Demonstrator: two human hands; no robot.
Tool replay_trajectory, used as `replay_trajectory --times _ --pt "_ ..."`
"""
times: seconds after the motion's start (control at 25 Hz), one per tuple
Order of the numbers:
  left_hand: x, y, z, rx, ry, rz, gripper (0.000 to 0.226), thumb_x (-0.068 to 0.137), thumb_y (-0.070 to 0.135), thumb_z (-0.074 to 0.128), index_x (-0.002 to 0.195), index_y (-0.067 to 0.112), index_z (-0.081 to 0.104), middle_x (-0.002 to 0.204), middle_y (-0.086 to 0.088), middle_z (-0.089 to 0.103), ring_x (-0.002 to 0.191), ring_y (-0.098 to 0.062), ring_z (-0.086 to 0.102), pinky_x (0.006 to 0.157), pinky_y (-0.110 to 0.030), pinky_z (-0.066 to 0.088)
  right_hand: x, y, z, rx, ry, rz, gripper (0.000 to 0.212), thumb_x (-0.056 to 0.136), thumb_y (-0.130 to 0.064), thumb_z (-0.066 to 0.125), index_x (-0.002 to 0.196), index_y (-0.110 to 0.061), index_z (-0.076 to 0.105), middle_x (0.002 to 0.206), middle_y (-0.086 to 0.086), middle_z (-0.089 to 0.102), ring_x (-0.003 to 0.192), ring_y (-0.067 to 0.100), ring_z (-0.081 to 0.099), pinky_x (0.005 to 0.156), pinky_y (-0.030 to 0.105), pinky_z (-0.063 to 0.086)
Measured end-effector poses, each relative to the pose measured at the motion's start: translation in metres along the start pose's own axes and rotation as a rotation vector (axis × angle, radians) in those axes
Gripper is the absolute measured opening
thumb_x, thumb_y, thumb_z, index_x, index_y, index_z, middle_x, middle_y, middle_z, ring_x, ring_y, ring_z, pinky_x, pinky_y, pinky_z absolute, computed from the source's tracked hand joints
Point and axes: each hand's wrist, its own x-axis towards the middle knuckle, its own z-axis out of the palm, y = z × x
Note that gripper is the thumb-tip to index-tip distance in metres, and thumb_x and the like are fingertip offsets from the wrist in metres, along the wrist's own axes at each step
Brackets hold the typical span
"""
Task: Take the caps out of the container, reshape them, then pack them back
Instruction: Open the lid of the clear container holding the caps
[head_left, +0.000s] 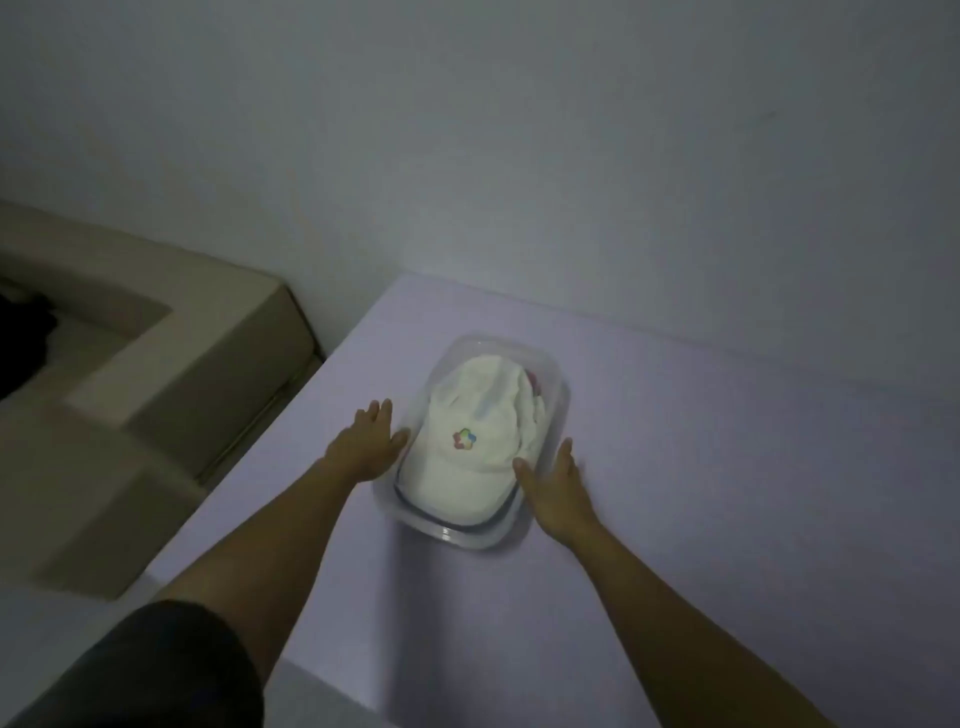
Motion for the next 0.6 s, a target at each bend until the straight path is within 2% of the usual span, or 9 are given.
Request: replay_trajectory --times 0.08,0.16,0.28,0.36,0.44,0.6 --pt "0.003 -0.007 0.006 -0.151 -0.039 -0.051 0.071 0.098 0.048 0.027 0.15 0.008 -0.002 0.159 -0.014 0.003 0.146 -0.03 0.008 0.119 -0.044 0.013 0.009 -0.001 0.015 0.121 0.002 0.059 0.098 0.086 -0.056 0.053 0.149 -0.013 -0.008 0.158 0.012 0.01 0.144 0.031 0.019 0.116 0.043 0.022" --pt "0.003 -0.01 0.016 -0.296 -0.082 -0.056 0.073 0.096 0.05 0.03 0.15 0.009 0.003 0.158 -0.014 0.013 0.143 -0.032 0.02 0.116 -0.043 0.02 0.013 0.002 0.029 0.255 -0.014 0.031 0.096 0.082 -0.049 0.064 0.149 -0.014 0.004 0.153 0.009 0.026 0.139 0.028 0.03 0.113 0.039 0.029" --pt "0.003 -0.005 0.021 -0.46 -0.095 -0.066 0.072 0.091 0.055 0.043 0.146 0.013 0.025 0.148 -0.012 0.038 0.131 -0.033 0.041 0.107 -0.045 0.035 0.019 0.007 0.038 0.319 -0.038 -0.002 0.082 0.082 -0.03 0.07 0.145 -0.014 0.018 0.143 0.005 0.039 0.129 0.022 0.042 0.105 0.031 0.036" --pt "0.003 -0.002 0.02 -0.473 -0.078 -0.048 0.069 0.088 0.053 0.052 0.14 0.011 0.035 0.139 -0.011 0.048 0.121 -0.031 0.049 0.101 -0.045 0.043 0.019 0.01 0.032 0.335 -0.055 -0.003 0.074 0.086 -0.023 0.066 0.144 -0.016 0.022 0.139 0.003 0.044 0.121 0.019 0.045 0.101 0.029 0.038" --pt "0.001 0.008 0.022 -0.464 -0.075 -0.033 0.067 0.087 0.05 0.056 0.137 0.009 0.038 0.134 -0.012 0.051 0.116 -0.03 0.052 0.098 -0.046 0.046 0.017 0.018 0.017 0.347 -0.06 -0.011 0.071 0.087 -0.024 0.065 0.145 -0.019 0.024 0.135 -0.001 0.047 0.118 0.015 0.046 0.1 0.028 0.038" --pt "-0.014 0.067 0.034 -0.489 -0.078 0.075 0.065 0.084 0.049 0.06 0.132 0.009 0.041 0.127 -0.01 0.053 0.107 -0.026 0.054 0.092 -0.044 0.051 -0.002 0.049 -0.044 0.39 0.007 -0.013 0.069 0.084 -0.029 0.068 0.143 -0.024 0.031 0.137 -0.006 0.049 0.124 0.015 0.047 0.108 0.036 0.038"
